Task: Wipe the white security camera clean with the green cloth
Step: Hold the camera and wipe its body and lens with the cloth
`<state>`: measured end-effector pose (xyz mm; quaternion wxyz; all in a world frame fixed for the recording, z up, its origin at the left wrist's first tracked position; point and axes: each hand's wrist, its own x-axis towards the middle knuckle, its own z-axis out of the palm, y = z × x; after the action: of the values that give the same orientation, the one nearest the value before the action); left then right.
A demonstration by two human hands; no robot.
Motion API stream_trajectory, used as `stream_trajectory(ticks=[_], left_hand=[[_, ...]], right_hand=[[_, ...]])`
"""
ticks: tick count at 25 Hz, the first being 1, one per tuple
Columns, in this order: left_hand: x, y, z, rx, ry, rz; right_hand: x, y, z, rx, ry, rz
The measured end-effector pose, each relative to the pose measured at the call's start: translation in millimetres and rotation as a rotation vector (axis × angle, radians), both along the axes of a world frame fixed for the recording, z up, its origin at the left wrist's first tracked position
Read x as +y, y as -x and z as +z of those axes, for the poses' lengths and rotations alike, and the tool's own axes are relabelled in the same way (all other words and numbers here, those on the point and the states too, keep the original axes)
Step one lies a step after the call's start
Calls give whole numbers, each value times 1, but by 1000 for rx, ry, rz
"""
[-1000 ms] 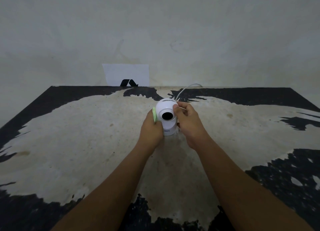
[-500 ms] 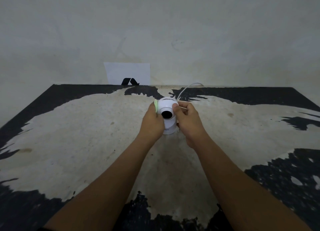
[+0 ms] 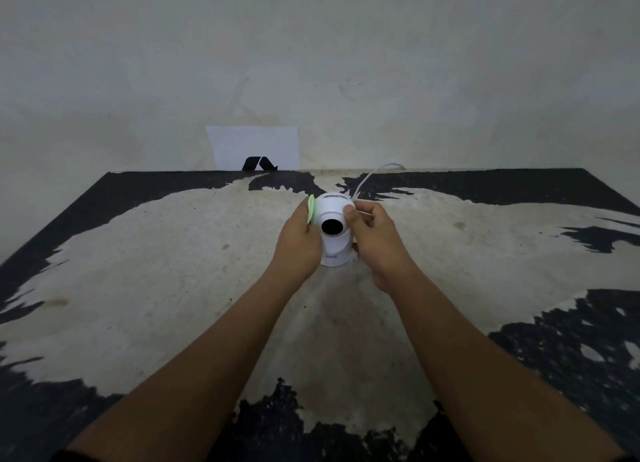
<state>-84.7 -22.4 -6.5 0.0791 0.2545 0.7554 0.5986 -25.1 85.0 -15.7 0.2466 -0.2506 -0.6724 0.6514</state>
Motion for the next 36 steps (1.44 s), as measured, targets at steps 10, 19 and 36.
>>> stream_trajectory(ticks=[10, 19, 36], left_hand=[[-37, -24, -3, -105, 342, -165], [-57, -33, 61, -252, 34, -286], [-9, 12, -19, 2, 448, -70]], right_hand=[[-1, -1, -2, 4, -27, -19], [-13, -44, 40, 98, -173, 186], [13, 2, 51, -165, -1125, 277]])
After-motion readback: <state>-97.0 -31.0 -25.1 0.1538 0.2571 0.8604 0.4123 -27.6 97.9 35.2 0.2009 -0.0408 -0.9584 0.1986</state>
